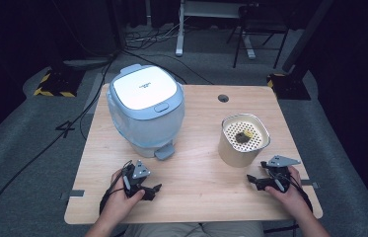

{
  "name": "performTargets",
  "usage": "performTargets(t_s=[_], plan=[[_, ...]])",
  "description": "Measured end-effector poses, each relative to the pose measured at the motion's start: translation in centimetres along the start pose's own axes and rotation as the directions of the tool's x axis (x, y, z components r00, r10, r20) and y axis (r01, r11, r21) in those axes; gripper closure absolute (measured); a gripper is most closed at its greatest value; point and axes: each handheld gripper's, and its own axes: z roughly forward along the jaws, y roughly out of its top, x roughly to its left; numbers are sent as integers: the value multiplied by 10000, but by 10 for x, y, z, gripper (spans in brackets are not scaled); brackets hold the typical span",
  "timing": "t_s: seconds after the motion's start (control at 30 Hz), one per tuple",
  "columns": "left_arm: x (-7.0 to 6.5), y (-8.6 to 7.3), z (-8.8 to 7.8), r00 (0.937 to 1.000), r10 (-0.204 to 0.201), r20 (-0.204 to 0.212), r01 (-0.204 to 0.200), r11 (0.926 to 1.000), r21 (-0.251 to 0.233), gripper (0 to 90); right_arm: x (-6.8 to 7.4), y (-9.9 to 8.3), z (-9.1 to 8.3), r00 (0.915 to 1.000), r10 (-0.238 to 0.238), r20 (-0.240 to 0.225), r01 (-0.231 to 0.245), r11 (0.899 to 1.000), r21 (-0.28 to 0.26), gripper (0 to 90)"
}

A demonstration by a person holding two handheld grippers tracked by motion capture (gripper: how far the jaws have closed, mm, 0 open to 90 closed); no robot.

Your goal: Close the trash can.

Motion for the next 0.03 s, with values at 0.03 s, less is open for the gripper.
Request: performTargets(t_s=[0.03], plan=[[0,0,0,10000,-25,-67,25,10000,3,160,0,0,0,10000,2,2,-2,10000,0,154]])
